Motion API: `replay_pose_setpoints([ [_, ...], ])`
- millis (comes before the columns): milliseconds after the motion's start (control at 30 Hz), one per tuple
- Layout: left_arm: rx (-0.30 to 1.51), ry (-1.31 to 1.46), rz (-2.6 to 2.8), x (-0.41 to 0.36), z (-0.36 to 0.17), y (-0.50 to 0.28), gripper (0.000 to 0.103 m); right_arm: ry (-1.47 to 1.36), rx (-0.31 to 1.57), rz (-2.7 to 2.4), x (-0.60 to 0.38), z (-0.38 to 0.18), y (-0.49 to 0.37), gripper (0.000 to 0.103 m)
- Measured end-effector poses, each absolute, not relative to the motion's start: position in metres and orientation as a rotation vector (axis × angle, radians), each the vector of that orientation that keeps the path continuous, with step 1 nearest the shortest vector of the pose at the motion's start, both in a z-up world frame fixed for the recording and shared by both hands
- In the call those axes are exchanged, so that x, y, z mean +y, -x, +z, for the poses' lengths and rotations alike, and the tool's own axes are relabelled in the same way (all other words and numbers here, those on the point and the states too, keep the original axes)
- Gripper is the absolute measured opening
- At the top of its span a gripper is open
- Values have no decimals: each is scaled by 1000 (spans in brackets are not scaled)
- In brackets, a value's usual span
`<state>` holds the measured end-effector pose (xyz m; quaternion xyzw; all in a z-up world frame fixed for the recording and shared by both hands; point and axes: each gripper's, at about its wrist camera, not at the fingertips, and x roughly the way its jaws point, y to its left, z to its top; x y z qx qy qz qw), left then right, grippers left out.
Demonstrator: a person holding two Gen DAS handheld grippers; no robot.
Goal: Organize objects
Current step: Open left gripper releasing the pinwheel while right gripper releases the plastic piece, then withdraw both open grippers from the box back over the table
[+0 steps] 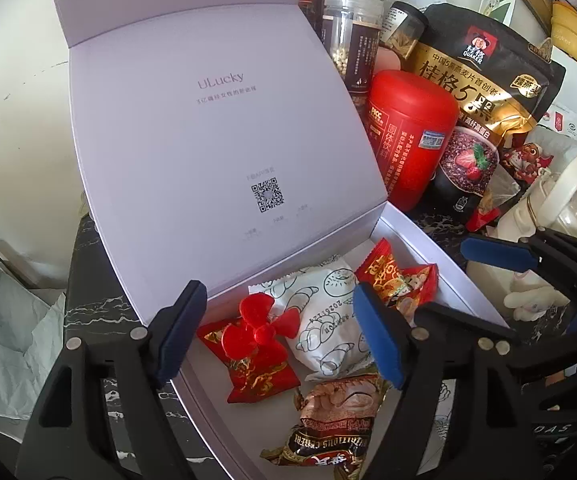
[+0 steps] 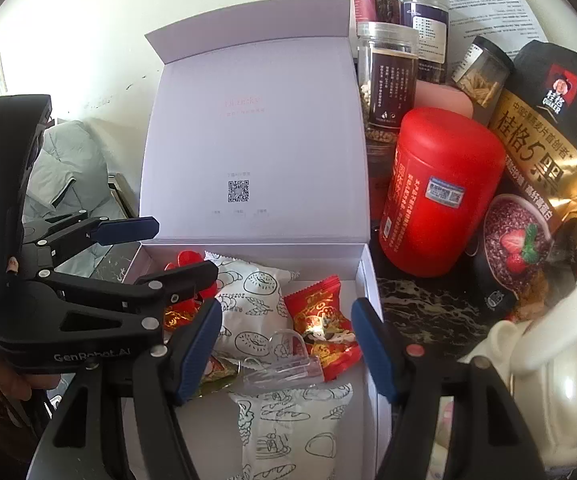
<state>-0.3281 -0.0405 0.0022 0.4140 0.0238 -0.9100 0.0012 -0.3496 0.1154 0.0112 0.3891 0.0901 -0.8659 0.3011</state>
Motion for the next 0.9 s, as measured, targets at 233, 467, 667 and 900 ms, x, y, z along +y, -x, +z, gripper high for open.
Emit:
replay_pose_setpoints([
  [233, 42, -1208, -2854, -41, 26, 305, 80, -994, 289, -2363, 109, 29, 337, 70],
  [467, 69, -1139, -2854, -41, 50, 277, 87, -946, 306, -2421, 116, 53, 314, 83],
  [667, 78, -1065, -2863, -38, 70, 248, 96, -881, 369, -2479, 120, 78, 282, 98],
  [900, 52, -1022, -2855, -32, 90, 212, 99, -851, 367, -2522, 129, 96, 248, 101],
])
